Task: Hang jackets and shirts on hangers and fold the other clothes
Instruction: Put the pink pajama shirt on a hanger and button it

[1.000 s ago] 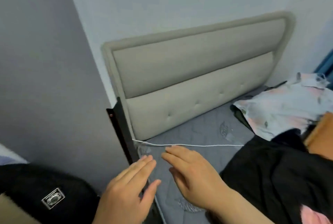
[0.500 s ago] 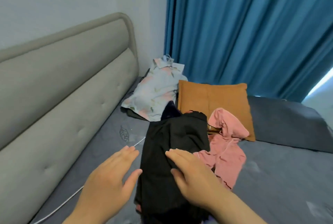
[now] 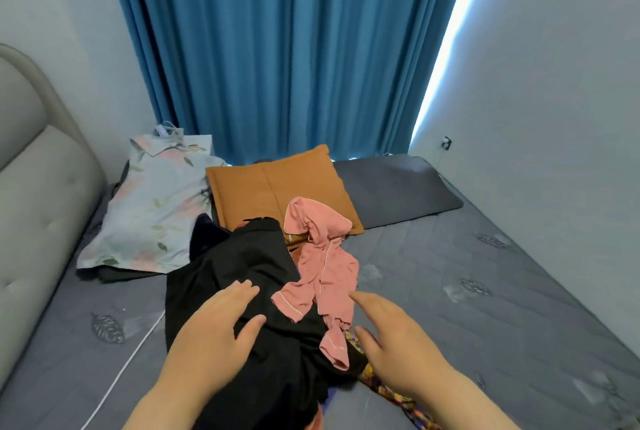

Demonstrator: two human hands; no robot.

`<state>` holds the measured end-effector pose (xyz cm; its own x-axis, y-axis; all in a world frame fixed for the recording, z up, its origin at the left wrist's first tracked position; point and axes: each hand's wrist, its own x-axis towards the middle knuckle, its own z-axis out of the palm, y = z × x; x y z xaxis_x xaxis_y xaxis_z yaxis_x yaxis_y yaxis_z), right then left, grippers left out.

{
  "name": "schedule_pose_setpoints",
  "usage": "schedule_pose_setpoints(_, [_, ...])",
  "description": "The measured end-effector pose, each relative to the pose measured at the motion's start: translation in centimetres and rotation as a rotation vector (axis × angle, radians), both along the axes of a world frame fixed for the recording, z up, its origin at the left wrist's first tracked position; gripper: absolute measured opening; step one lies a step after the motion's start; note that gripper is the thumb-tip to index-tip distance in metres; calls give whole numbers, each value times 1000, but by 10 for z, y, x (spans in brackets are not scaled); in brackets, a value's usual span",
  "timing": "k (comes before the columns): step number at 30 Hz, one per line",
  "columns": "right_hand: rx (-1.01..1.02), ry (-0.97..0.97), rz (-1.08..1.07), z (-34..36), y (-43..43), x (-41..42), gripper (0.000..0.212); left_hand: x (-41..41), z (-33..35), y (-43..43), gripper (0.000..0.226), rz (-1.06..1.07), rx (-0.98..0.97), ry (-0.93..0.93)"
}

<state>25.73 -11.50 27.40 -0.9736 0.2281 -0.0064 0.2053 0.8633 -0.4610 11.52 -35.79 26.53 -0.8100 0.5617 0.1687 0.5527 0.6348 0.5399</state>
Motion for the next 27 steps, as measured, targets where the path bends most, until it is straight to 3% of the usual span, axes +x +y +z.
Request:
schedule_pose_setpoints(6, [-76, -23, -75, -35, 45, -5, 51, -5, -26, 53, 53, -6, -40, -79])
schedule_pose_setpoints(13, [-187, -69, -77, -131, 115, -59, 53, -48, -94, 131, 52, 76, -26, -198])
schedule_pose_setpoints(17, [-269, -69, -98, -202, 136, -107, 54, -92, -152, 166, 50, 104, 20, -289])
schedule_pose_setpoints(22, [-390, -68, -114, -322, 146, -192, 63, -172, -249, 214, 43, 210, 304, -581])
schedule_pose_setpoints(27, [-439, 101, -266, -437, 170, -284, 65, -248, -355, 262, 51, 14, 194, -509])
